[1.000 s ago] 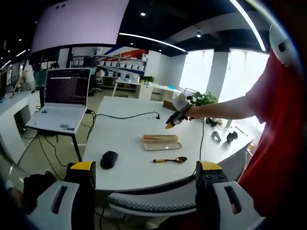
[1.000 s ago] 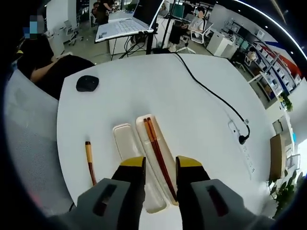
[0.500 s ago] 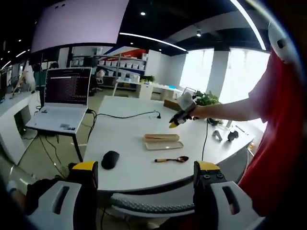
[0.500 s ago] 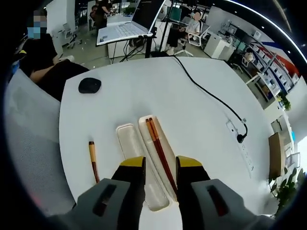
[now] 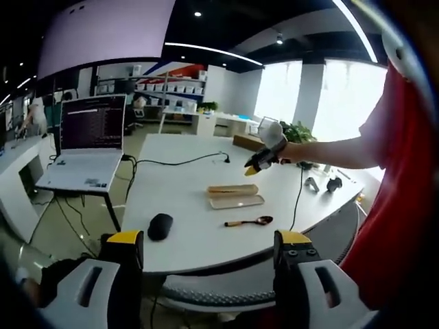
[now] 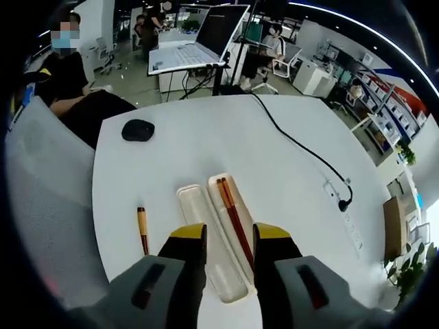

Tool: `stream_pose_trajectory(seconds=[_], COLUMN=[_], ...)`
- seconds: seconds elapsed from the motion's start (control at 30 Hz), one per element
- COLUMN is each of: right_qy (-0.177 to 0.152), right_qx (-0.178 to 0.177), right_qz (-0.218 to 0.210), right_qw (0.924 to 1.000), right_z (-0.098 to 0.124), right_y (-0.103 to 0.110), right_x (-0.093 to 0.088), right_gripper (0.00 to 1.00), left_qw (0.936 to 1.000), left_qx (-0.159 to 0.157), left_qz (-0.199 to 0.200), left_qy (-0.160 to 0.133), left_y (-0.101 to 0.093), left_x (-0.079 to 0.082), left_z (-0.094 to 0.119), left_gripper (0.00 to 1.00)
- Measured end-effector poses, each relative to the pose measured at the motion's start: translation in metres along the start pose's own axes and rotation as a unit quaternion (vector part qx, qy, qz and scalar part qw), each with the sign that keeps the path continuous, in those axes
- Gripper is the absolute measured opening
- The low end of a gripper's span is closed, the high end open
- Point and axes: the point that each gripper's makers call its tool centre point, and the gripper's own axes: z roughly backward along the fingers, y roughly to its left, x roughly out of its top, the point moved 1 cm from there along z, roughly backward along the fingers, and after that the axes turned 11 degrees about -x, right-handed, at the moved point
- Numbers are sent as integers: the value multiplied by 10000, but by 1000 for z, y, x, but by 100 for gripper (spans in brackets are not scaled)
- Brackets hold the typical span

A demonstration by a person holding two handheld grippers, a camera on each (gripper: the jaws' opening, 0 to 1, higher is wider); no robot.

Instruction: Arrange the utensils inside the cutlery case until each visible utensil rests in its matching compartment.

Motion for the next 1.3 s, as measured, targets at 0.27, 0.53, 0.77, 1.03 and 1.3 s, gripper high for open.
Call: stream_pose_trajectory(seconds=[0.27,0.53,0.77,1.03,1.3], right_qy=[40,-67,-248,-262,-312], right_qx=[-65,-98,-67,-128,-154], right_qz=[-116,-190,-551,-337,-438], right_qw=[9999,9997,9981,9990,9984], right_z=[10,18,24,24,36], right_y=[8,9,11,24,34], right_x=[-5,-4,2,-3,-3], right_gripper=[23,23,25,22,24], left_qw=[10000,9998,9995,9997,9997], left_qx=[36,41,10,109,100], left_qz=[-40,-124,-202,26,61], left_qy=[30,134,260,205,205], left_y=[6,12,14,17,16], left_x=[0,1,-3,-11,-12], left_z=[5,6,5,11,9], left_gripper=[78,76,74,74,74])
